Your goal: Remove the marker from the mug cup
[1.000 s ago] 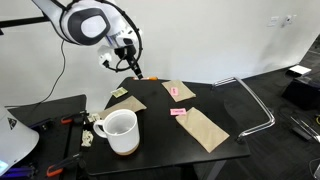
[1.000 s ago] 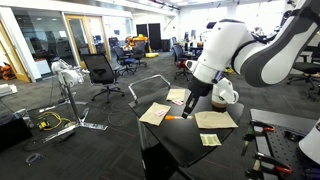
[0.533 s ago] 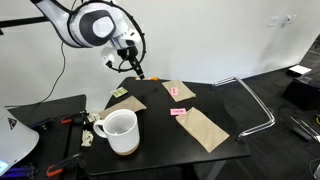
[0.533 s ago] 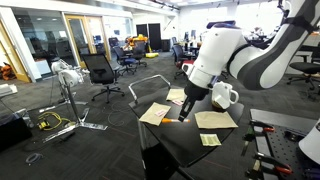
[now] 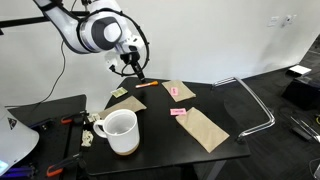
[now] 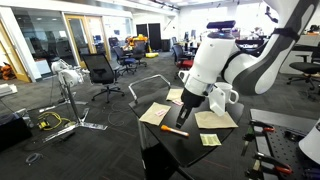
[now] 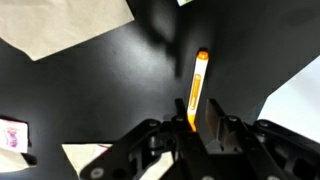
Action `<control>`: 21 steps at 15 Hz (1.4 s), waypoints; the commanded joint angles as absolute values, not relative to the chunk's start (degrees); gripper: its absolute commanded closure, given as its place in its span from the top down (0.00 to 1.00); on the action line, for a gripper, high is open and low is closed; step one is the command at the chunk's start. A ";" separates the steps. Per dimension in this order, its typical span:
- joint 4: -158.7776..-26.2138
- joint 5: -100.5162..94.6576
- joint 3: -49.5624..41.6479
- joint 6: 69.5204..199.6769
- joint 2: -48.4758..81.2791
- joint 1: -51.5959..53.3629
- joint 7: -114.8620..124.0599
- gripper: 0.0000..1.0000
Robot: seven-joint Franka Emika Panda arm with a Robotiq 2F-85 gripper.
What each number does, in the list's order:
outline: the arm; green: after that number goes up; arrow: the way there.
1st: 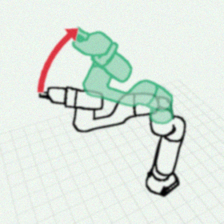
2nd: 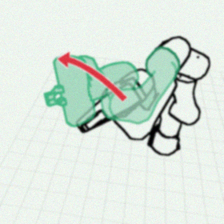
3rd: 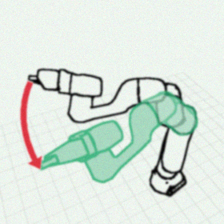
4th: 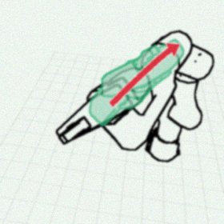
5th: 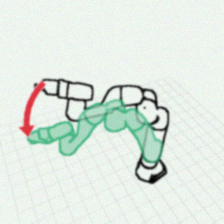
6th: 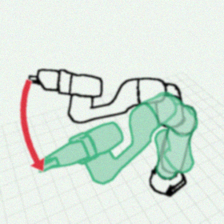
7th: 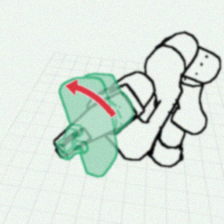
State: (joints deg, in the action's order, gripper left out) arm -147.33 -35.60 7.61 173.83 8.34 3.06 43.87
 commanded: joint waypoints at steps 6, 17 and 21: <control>-150.13 -31.77 10.01 169.79 3.52 3.51 43.76 0.95; -153.65 -3.46 13.09 145.17 -18.50 8.17 26.46 1.00; -153.19 -1.81 13.05 136.81 -25.46 7.79 24.33 1.00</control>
State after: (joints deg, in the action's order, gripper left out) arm -152.22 -3.75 13.70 141.93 -19.58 7.42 26.89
